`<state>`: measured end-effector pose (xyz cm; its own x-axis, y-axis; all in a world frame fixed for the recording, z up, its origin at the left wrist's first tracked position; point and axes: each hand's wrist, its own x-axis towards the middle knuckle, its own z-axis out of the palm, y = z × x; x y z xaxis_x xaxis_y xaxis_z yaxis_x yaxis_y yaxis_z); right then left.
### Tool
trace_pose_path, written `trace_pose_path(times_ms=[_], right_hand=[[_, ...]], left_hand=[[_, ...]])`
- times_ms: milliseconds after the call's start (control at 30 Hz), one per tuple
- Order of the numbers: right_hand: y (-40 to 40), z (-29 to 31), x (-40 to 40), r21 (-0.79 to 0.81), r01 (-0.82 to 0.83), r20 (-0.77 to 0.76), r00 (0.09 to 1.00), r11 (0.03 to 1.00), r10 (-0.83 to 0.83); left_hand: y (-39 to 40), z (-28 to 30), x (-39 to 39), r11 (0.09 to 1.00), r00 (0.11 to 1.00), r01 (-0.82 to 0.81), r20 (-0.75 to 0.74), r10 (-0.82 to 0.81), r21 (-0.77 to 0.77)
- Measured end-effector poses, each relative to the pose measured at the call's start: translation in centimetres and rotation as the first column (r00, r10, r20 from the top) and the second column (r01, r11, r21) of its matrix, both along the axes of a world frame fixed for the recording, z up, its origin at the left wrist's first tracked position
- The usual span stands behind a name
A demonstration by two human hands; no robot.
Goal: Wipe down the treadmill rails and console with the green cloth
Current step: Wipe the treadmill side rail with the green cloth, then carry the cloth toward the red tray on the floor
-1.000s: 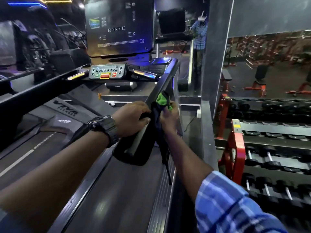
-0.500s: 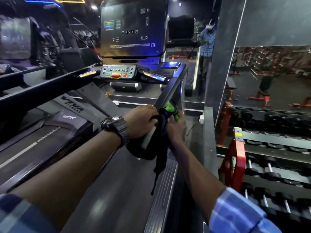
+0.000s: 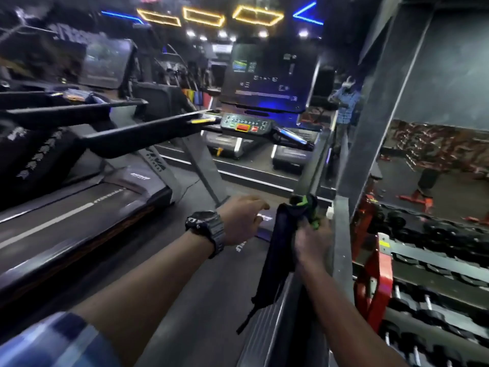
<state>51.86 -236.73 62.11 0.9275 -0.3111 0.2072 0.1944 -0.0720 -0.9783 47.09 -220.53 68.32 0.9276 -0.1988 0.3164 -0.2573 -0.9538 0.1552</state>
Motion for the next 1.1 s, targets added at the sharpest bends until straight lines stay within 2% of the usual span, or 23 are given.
trace_pose_path(times_ms=[133, 233, 333, 467, 533, 667, 767, 900, 1000, 1100], right_hand=[[8.5, 1.7, -5.9, -0.135, -0.229, 0.015, 0.972, 0.964, 0.233], [16.1, 5.8, -9.3, -0.179, -0.356, 0.087, 0.923, 0.917, 0.375], [22.8, 9.8, -12.5, -0.249, -0.479, 0.169, 0.834, 0.842, 0.525], [31.3, 13.0, -18.2, -0.287, -0.659, 0.254, 0.648, 0.696, 0.718], [35.2, 14.0, -22.2, -0.286, -0.76, 0.255, 0.527, 0.584, 0.811], [41.2, 14.6, -31.2, -0.338, -0.868, 0.294, 0.269, 0.363, 0.917], [43.4, 14.3, -38.6, -0.399, -0.897, 0.289, 0.074, 0.19, 0.954], [43.2, 13.7, -48.2, -0.442, -0.896, 0.278, -0.189, -0.05, 0.942], [41.5, 13.3, -54.7, -0.459, -0.867, 0.26, -0.339, -0.193, 0.904], [39.5, 12.9, -61.0, -0.466, -0.832, 0.248, -0.45, -0.302, 0.858]], left_hand=[[6.3, 1.5, -7.4, 0.994, 0.993, -0.113, 0.042, 0.113, -0.009], [12.7, 4.0, -13.7, 0.952, 0.943, -0.305, 0.147, 0.298, 0.03], [18.9, 6.1, -20.6, 0.85, 0.828, -0.526, 0.251, 0.501, 0.04], [24.1, 7.8, -30.1, 0.68, 0.645, -0.733, 0.34, 0.684, 0.022], [25.5, 8.6, -35.2, 0.559, 0.528, -0.829, 0.336, 0.78, 0.004], [26.2, 9.5, -46.3, 0.251, 0.218, -0.967, 0.345, 0.913, -0.052], [23.8, 9.3, -55.0, 0.002, -0.023, -0.997, 0.311, 0.95, -0.078], [17.4, 8.1, -64.7, -0.306, -0.319, -0.948, 0.265, 0.91, -0.088], [12.4, 7.2, -70.0, -0.452, -0.463, -0.886, 0.261, 0.847, -0.103], [7.9, 6.7, -74.6, -0.547, -0.555, -0.829, 0.294, 0.778, -0.114]])
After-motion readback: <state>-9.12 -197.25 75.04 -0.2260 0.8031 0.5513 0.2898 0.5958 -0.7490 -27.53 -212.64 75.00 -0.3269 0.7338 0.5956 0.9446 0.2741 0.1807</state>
